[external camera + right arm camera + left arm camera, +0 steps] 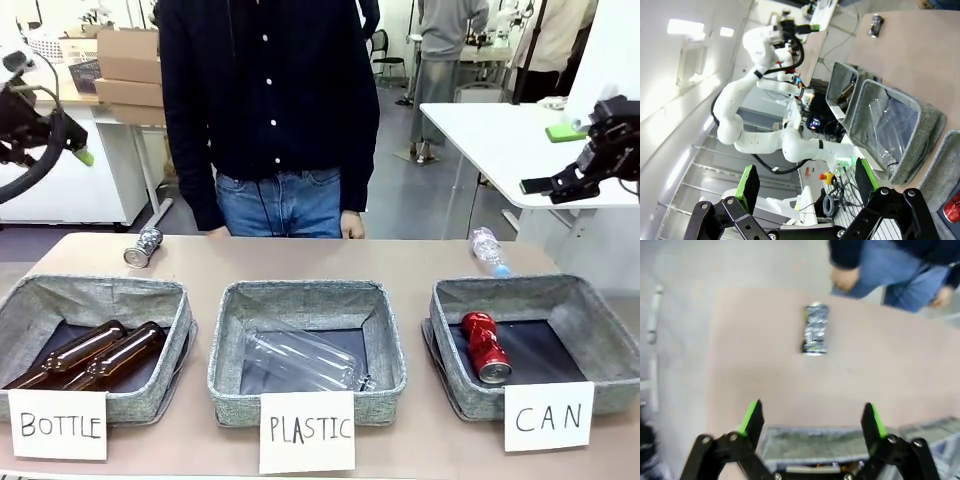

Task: Sort the can waste into the basket.
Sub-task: Pick up the can waste from the table and place it in the right Fabric basket.

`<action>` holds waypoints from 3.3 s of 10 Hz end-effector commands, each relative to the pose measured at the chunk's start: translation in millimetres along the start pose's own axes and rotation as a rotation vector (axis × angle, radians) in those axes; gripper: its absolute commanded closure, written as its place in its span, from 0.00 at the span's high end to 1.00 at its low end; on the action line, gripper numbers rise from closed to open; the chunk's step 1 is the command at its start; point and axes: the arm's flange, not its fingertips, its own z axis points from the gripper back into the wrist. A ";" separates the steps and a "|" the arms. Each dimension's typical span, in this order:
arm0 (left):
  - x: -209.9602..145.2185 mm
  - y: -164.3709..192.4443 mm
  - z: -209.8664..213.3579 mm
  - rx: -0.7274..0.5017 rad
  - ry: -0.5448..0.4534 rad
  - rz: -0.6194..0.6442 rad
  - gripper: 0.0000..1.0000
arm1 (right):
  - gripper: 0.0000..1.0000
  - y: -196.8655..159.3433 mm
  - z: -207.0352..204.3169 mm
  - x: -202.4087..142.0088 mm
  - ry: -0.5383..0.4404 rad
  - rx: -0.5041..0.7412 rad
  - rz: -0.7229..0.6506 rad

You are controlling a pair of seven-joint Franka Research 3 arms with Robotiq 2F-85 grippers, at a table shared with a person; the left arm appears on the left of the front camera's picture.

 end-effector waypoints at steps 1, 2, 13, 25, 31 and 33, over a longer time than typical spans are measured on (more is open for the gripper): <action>1.3 -24.3 -31.2 -0.104 0.249 -0.052 1.00 | 1.00 0.9 0.3 -0.2 -0.005 -0.011 0.010; 0.0 0.0 0.0 0.000 0.000 0.000 1.00 | 1.00 0.9 0.3 -0.2 -0.005 -0.011 0.010; 87.4 -23.2 -200.3 -0.052 0.367 0.001 1.00 | 1.00 0.9 0.3 -0.2 -0.005 -0.011 0.010; 84.1 -37.0 -264.2 0.011 0.491 -0.013 0.00 | 1.00 0.9 0.3 -0.2 -0.005 -0.011 0.010; 87.1 -38.1 -258.4 0.007 0.486 0.021 0.00 | 1.00 0.9 0.3 -0.2 -0.005 -0.011 0.010; 85.5 -31.6 -226.7 -0.011 0.444 0.039 0.00 | 1.00 0.9 0.3 -0.2 -0.005 -0.011 0.010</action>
